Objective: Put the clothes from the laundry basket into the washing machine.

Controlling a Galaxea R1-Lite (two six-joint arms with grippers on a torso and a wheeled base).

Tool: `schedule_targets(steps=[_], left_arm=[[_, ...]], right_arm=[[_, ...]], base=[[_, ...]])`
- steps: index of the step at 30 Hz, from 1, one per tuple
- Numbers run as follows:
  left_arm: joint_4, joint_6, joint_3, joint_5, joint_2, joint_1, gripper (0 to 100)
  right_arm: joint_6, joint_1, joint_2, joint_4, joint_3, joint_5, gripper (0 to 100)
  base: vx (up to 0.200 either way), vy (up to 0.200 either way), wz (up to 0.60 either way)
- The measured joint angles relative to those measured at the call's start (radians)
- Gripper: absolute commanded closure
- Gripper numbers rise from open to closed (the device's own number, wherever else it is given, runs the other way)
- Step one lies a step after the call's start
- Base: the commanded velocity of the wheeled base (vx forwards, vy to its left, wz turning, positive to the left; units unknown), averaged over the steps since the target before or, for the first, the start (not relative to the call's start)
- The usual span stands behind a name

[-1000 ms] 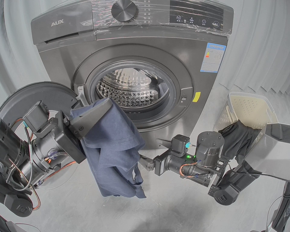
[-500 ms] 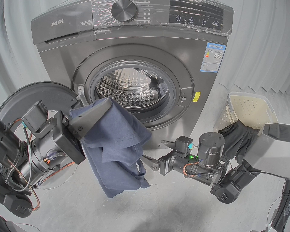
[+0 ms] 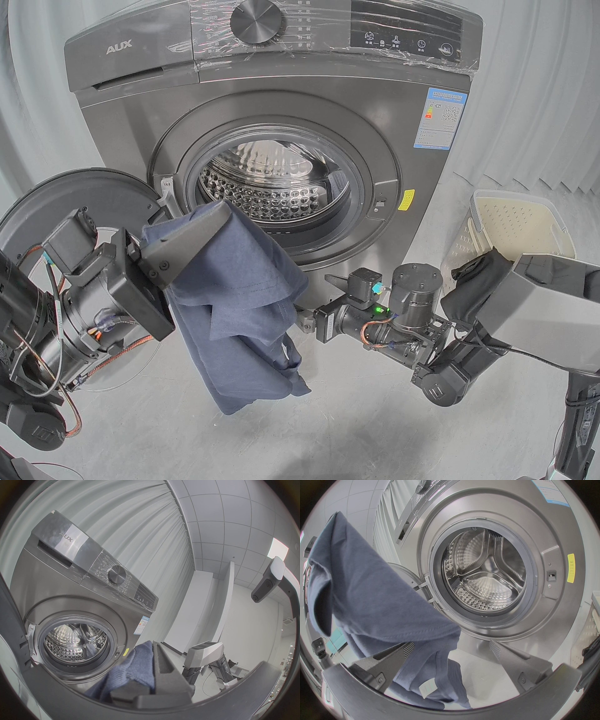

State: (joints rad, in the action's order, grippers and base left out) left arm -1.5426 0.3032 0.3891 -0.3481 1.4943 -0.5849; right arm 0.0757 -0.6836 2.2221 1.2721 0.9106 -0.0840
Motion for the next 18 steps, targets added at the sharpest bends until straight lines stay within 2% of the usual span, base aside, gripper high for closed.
schedule_targets(steps=[10,12,16,18], left_arm=[[0.000,-0.001,-0.006,0.001,0.003,0.001,100],[0.000,-0.001,-0.007,0.001,0.004,0.002,100],[0.000,-0.001,-0.010,0.001,0.006,0.005,100],[0.000,-0.001,-0.010,0.001,0.007,0.005,100]], right_arm=[[0.000,-0.010,0.057,0.014,0.093,-0.025,0],[0.000,-0.011,0.062,0.020,0.101,-0.049,0],[0.003,-0.014,0.070,0.075,0.105,-0.135,0],[0.006,-0.015,0.070,0.080,0.103,-0.144,0]], base=[[0.000,0.000,0.00],[0.000,0.000,0.00],[0.000,0.000,0.00],[0.000,0.000,0.00]])
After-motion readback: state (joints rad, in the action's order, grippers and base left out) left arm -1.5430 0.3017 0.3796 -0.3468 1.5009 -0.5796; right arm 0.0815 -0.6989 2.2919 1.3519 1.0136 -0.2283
